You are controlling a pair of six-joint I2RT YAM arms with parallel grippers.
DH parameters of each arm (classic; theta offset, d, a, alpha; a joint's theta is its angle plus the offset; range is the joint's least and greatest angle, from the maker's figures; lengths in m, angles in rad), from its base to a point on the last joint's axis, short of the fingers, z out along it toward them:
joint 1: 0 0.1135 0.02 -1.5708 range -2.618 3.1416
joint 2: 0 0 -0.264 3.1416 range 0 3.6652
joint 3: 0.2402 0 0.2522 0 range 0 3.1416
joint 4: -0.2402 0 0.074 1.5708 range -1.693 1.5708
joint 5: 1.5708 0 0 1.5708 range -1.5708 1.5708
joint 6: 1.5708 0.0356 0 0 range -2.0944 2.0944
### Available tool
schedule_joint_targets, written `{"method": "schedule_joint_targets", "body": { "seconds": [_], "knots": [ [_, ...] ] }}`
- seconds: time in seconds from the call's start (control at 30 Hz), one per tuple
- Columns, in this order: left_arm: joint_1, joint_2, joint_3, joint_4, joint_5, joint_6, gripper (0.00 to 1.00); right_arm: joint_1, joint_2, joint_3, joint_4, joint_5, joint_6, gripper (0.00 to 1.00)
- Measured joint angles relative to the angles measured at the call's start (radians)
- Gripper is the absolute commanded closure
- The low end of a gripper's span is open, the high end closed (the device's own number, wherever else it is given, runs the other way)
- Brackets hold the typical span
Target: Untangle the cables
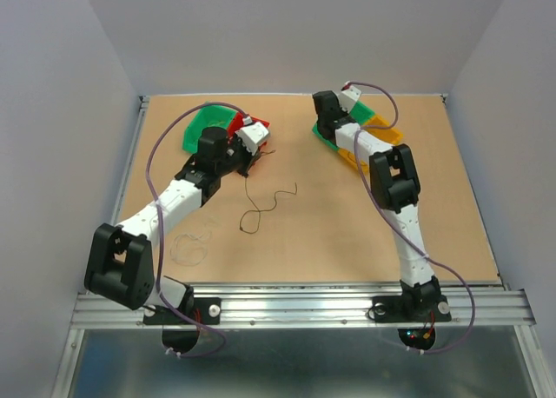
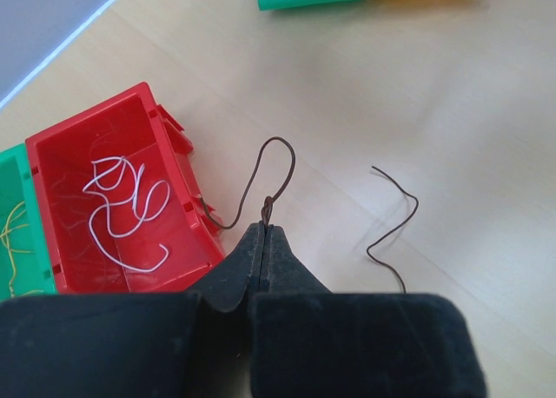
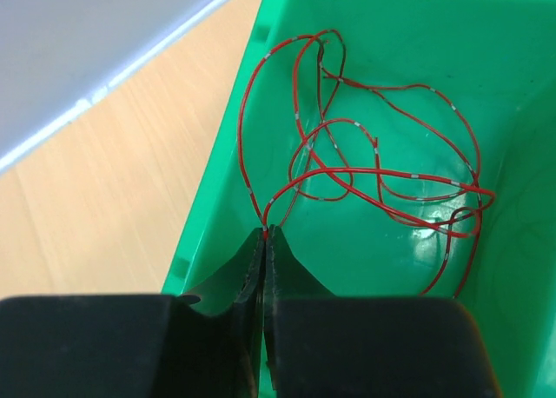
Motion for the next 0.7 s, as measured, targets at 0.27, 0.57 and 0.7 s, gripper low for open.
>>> {"method": "schedule_joint_targets", "body": {
  "seconds": [0.27, 0.57, 0.7],
  "knots": [
    [0.0, 0.029, 0.026, -0.006, 0.004, 0.0, 1.0, 0.008, 0.056, 0.079, -0.109, 0.027, -0.087, 0.96],
    [0.0, 0.043, 0.027, -0.011, 0.005, 0.001, 1.0, 0.015, -0.002, -0.005, -0.144, -0.002, -0.125, 0.89],
    [0.0, 0.043, 0.027, -0.014, 0.01, 0.004, 1.0, 0.029, -0.068, -0.046, -0.149, -0.015, -0.143, 0.73]
  ]
}}
